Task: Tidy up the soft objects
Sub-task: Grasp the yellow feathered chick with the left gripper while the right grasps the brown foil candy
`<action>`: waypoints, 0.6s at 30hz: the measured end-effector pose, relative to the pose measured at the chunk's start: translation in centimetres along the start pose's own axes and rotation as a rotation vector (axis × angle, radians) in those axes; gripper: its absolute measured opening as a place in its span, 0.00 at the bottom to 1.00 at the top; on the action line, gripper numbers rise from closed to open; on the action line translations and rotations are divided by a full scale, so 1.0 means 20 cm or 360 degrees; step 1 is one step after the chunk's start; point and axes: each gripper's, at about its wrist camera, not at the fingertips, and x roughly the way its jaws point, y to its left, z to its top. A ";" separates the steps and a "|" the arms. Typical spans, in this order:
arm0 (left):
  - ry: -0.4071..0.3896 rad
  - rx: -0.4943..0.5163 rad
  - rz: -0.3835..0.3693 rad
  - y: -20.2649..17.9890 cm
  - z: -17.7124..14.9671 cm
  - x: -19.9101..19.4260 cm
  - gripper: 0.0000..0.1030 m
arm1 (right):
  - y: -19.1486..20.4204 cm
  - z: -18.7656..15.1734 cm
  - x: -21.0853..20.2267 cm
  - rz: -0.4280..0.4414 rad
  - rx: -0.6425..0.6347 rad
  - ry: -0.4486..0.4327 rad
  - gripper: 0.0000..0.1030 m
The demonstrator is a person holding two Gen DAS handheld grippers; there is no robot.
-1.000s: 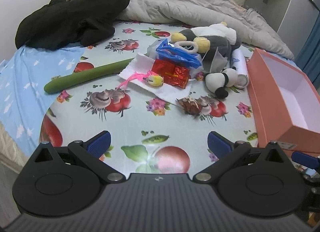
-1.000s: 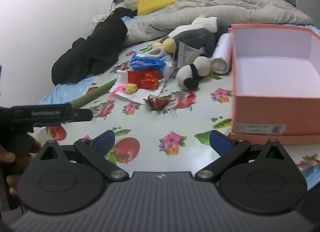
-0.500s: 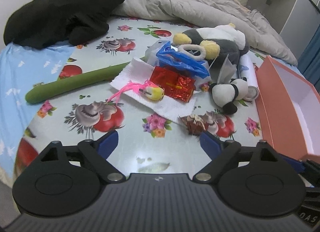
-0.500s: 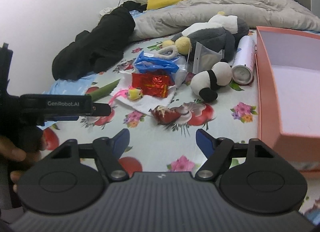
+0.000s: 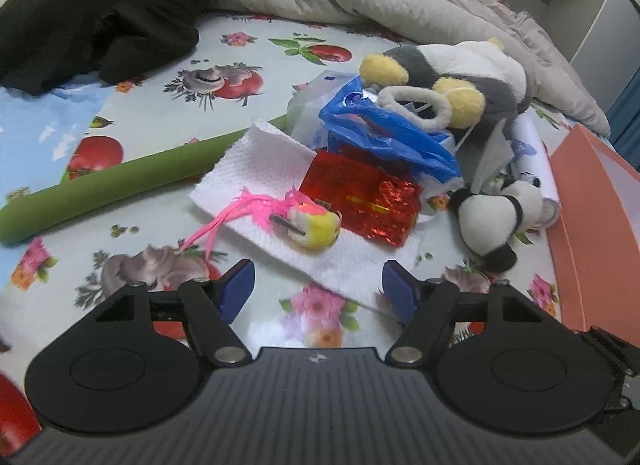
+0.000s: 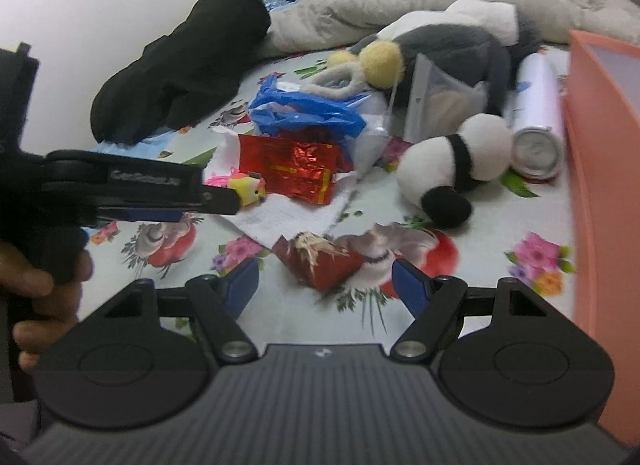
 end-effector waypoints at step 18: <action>-0.0018 -0.0084 0.0004 0.03 0.10 0.26 0.39 | 0.03 0.04 0.26 0.0072 -0.0261 0.0163 0.50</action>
